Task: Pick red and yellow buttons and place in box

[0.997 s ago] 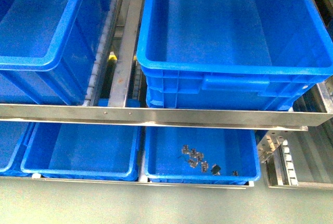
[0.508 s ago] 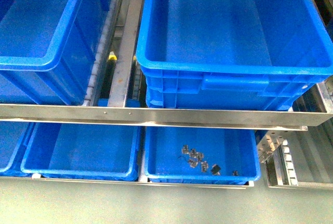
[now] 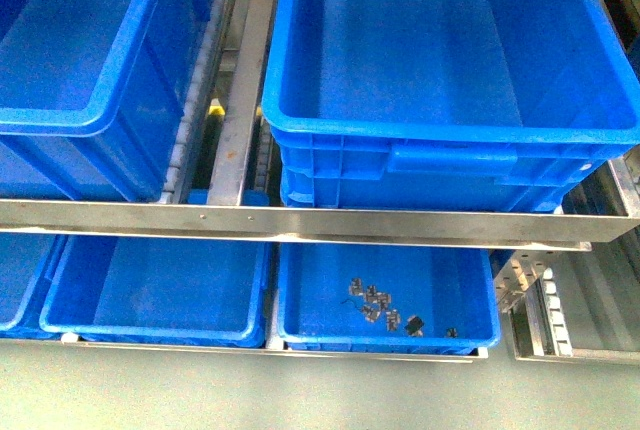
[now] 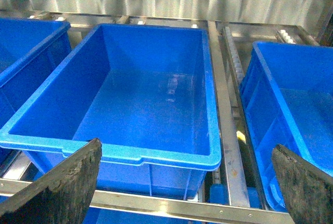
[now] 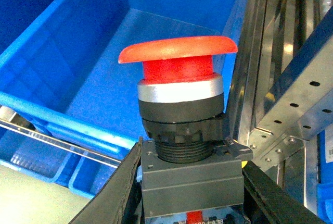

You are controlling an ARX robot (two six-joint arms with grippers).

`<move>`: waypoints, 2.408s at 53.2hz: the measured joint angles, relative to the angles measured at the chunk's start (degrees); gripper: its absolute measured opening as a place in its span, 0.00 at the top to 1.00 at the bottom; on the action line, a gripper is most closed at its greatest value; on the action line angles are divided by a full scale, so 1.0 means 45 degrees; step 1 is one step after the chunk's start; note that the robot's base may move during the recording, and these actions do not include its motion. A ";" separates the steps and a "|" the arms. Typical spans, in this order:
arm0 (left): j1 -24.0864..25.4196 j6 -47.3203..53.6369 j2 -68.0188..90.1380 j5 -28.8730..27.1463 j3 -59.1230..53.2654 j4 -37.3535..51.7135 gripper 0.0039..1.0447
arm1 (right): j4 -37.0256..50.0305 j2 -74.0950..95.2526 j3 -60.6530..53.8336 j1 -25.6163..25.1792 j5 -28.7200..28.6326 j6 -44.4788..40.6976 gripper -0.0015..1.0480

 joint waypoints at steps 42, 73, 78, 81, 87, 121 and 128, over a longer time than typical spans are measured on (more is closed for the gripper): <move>0.0000 0.0000 0.0000 -0.0005 0.0000 0.0000 0.07 | -0.1268 1.4542 1.3090 0.3113 0.2735 0.1695 0.66; 0.0000 0.0005 0.0000 -0.0005 0.0000 0.0000 0.07 | -0.5095 2.0478 2.2012 0.3157 0.5017 0.1821 0.66; 0.0000 0.0005 0.0000 -0.0005 0.0000 0.0000 0.07 | -0.5100 2.0594 2.2173 0.3133 0.4969 0.1700 0.62; 0.0000 0.0005 0.0000 -0.0005 0.0000 0.0000 0.07 | -0.5168 2.0594 2.2207 0.3133 0.4784 0.1705 0.54; 0.0000 0.0000 0.0000 -0.0005 0.0000 0.0000 0.07 | -0.4648 2.0502 2.1896 0.3133 0.4294 0.1695 0.37; 0.0000 0.0000 0.0000 -0.0005 0.0000 0.0000 0.07 | 0.0335 1.3129 1.1808 0.2074 0.1792 0.2176 0.06; 0.0000 0.0005 0.0000 -0.0005 0.0000 0.0000 0.07 | 0.1375 1.1288 0.9117 0.1865 0.1166 0.2322 0.06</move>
